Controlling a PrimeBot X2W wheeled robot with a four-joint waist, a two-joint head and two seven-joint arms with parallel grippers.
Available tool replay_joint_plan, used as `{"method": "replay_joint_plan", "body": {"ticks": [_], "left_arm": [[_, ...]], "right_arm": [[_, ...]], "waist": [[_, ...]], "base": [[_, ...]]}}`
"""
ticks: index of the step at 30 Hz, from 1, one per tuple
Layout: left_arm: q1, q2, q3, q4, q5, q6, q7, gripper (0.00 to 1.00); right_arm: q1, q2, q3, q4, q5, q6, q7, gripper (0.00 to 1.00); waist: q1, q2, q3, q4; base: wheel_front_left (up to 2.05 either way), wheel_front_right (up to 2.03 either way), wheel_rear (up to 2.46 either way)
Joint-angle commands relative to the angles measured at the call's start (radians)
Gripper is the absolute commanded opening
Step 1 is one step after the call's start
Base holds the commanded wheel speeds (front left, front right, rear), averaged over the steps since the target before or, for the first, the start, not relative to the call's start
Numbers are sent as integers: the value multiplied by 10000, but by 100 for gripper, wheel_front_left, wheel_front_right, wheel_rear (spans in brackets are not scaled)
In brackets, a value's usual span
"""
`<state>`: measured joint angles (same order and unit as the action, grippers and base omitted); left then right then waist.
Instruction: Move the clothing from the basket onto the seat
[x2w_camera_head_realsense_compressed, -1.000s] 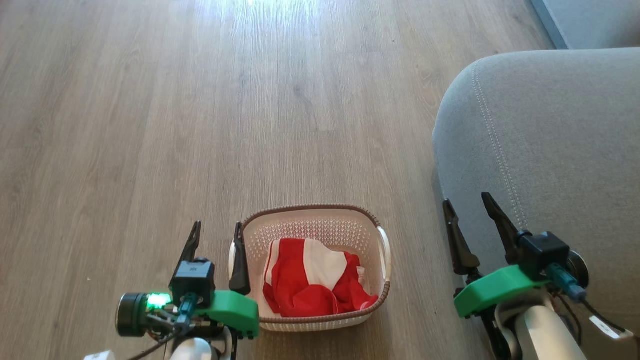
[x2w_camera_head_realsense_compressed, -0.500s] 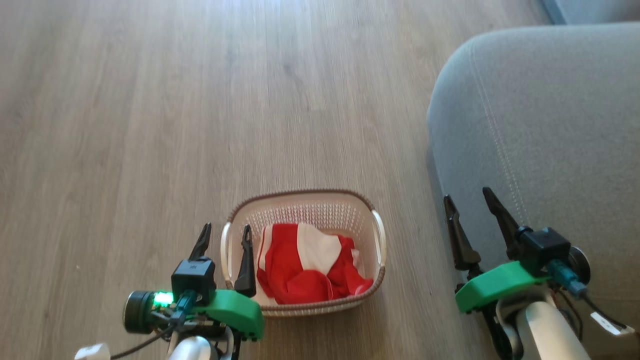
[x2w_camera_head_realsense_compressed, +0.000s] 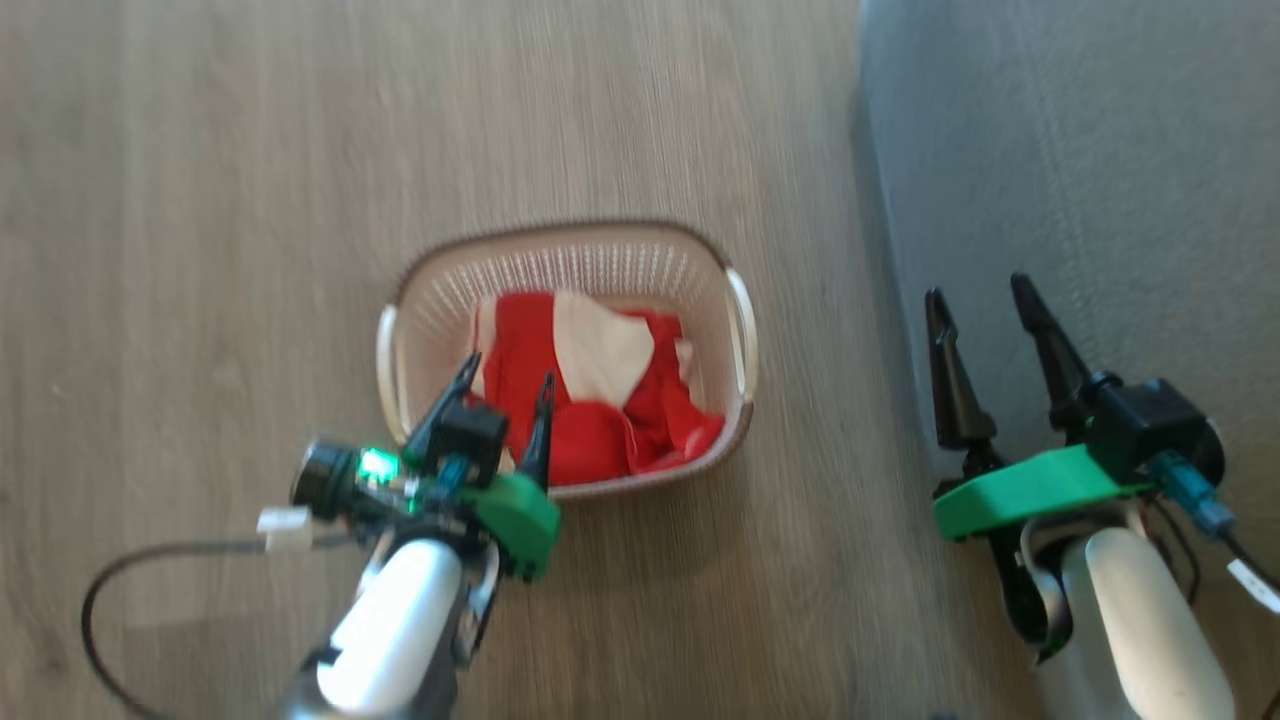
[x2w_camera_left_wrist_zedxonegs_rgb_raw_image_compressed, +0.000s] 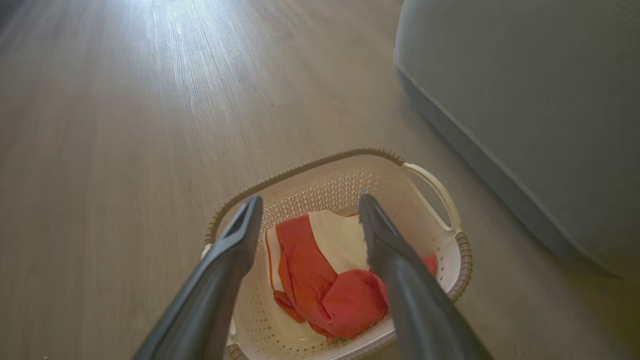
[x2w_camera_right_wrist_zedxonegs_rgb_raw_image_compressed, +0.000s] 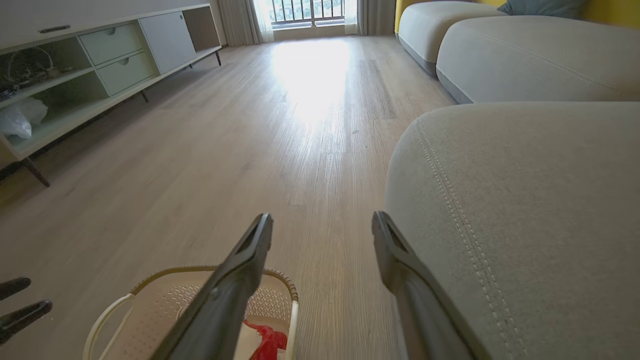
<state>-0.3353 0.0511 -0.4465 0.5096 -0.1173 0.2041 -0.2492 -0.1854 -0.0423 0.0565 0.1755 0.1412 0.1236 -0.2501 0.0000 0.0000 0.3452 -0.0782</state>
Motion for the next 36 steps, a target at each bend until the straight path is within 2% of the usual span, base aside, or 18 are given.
{"method": "replay_joint_plan", "body": {"ticks": [1,8,15,20,26,36], "left_arm": [[-616,-8,154,62,83,-57,-126,100],[-2701,-8,-331,2434,497,-424,-126,100],[-4852,-8,-1029,5505,988,-936,-44,100],[-6090,-8,-1429,6835,1032,-965,395,100],[-7274,92,-1882,7580,1268,-1077,1393,100],[-8065,545,-2613,7794,1875,-881,3694,100]], "right_arm": [[-301,-80,151,-407,-4,71,-116,100],[-630,-80,359,-883,94,71,-116,100],[-804,-80,753,-1238,347,71,-116,100],[-866,-80,1103,-1376,546,71,-116,100],[-1062,-80,1546,-1524,1027,71,-116,100],[-1081,-79,2016,-1652,1530,71,-116,100]], "waist": [[0,0,1506,-285],[0,0,3356,-572],[0,0,4690,-914],[0,0,5378,-1193],[0,0,6081,-1675],[0,0,6442,-2074]], "base": [[0,0,0],[0,0,0],[0,0,0],[0,0,0],[0,0,0],[0,0,0]]}}
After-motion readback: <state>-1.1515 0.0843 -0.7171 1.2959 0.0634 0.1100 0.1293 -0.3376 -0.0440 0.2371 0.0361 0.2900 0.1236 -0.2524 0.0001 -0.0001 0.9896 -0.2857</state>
